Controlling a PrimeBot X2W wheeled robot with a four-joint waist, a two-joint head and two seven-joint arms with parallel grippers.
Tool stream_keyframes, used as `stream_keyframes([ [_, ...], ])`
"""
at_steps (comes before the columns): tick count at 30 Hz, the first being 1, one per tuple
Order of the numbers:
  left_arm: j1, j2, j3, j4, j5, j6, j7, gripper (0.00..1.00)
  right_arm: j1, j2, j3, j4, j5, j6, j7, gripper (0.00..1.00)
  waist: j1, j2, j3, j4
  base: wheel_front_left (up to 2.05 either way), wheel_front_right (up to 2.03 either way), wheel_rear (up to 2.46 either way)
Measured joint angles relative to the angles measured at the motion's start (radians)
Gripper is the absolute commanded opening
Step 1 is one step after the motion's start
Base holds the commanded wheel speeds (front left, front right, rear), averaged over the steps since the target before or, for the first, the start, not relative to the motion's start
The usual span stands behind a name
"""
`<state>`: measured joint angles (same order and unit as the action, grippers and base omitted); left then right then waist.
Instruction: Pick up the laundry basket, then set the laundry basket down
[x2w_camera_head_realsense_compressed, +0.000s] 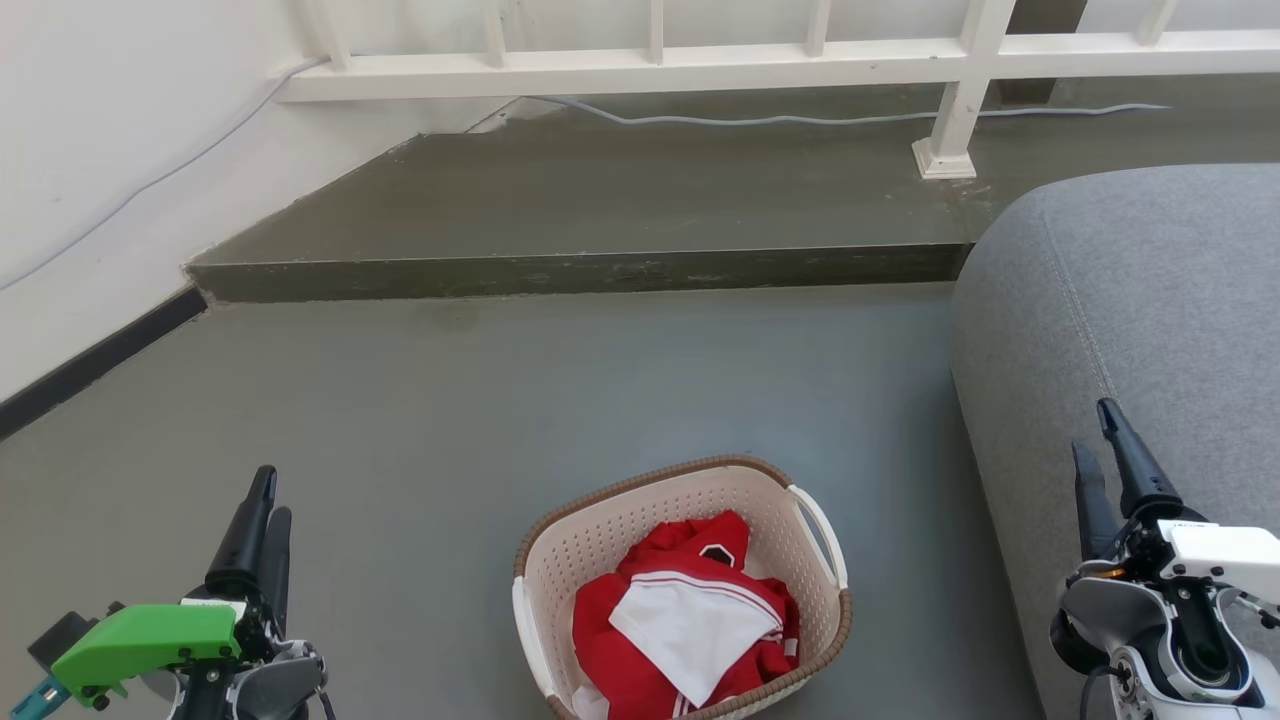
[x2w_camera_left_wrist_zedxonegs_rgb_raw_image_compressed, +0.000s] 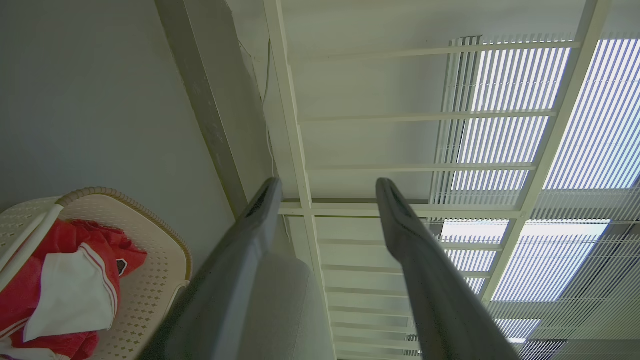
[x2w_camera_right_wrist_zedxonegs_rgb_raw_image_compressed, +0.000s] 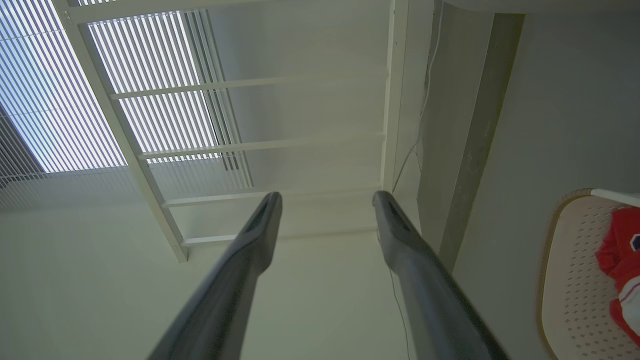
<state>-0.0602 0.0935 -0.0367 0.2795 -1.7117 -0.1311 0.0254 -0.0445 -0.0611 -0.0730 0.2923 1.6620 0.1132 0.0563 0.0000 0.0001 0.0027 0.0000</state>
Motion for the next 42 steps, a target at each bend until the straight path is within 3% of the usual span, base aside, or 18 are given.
stream_keyframes([
  [10,0.001,-0.004,-0.005,-0.007,0.012,0.0,-0.018,1.0,0.002,-0.001,0.005,-0.009,-0.029,0.0,-0.026,1.0,0.0,0.0,-0.001,0.005,0.0,0.0,0.0],
  [20,0.001,0.004,-0.031,-0.032,0.091,0.0,-0.049,1.0,0.003,-0.011,0.019,-0.023,-0.11,0.0,-0.058,1.0,0.0,0.0,-0.003,0.009,0.0,0.0,0.0],
  [29,-0.001,0.048,-0.057,-0.061,0.252,0.0,-0.081,1.0,0.003,-0.047,0.047,-0.039,-0.279,-0.002,-0.084,1.0,0.0,0.0,-0.005,0.012,0.0,0.0,0.0],
  [42,-0.003,0.079,-0.094,-0.121,0.512,0.027,-0.114,1.0,0.003,-0.072,0.078,-0.109,-0.553,-0.045,-0.124,1.0,0.0,0.0,-0.008,0.016,0.0,0.0,0.0],
])
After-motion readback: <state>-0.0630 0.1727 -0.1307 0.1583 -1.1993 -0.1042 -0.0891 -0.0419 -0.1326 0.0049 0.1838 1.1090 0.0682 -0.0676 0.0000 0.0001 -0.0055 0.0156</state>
